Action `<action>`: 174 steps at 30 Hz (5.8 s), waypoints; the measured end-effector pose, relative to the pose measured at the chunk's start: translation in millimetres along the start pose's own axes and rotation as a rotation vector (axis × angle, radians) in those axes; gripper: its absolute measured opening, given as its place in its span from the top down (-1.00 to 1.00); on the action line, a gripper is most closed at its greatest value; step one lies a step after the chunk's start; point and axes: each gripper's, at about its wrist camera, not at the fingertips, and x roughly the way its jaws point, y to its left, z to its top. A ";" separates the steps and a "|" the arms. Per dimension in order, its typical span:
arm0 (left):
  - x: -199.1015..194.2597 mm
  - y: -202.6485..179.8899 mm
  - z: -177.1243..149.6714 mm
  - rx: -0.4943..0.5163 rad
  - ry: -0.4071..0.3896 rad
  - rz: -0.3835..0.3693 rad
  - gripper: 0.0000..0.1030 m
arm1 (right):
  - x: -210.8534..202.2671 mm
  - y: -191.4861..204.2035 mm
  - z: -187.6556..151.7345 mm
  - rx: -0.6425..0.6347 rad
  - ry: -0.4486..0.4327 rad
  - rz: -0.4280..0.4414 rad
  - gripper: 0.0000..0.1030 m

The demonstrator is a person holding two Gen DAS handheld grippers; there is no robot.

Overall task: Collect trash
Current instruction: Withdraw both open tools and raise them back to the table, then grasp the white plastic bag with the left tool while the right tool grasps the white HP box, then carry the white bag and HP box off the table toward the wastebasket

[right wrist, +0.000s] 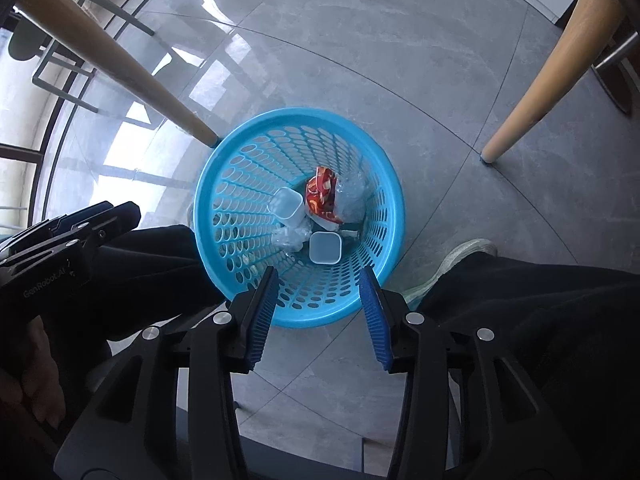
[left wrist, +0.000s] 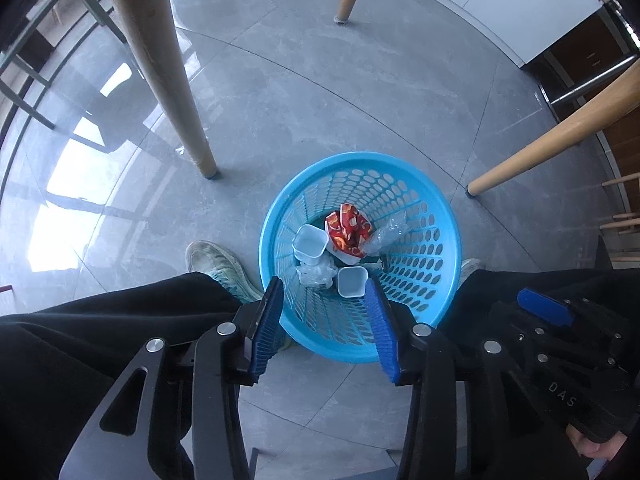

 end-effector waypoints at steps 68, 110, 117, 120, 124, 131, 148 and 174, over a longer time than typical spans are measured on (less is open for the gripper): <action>-358.7 -89.2 -9.0 0.340 -0.774 -0.054 -0.89 | -388.0 -30.3 -46.9 -0.264 -0.788 0.081 -0.83; -350.9 -86.7 198.8 0.338 -0.610 -0.015 -0.89 | -439.9 30.3 120.5 -0.539 -0.771 -0.072 -0.83; -340.1 -81.4 206.3 0.356 -0.589 -0.056 -0.89 | -421.5 58.7 145.5 -0.614 -0.700 -0.204 -0.68; -333.6 -79.4 213.1 0.364 -0.582 -0.067 -0.89 | -413.9 58.4 150.7 -0.605 -0.673 -0.242 -0.45; -327.1 -81.2 219.5 0.380 -0.575 -0.099 -0.89 | -414.1 55.3 153.9 -0.587 -0.662 -0.248 -0.18; -318.7 -107.8 224.0 0.499 -0.575 -0.131 -0.89 | -422.8 50.7 152.0 -0.581 -0.674 -0.255 0.18; -304.6 -140.8 245.4 0.529 -0.573 -0.187 0.61 | -456.9 28.3 143.3 -0.487 -0.823 -0.265 0.45; -393.8 -34.7 86.2 0.156 -0.783 -0.197 0.88 | -487.2 25.4 47.4 -0.327 -1.037 -0.045 0.46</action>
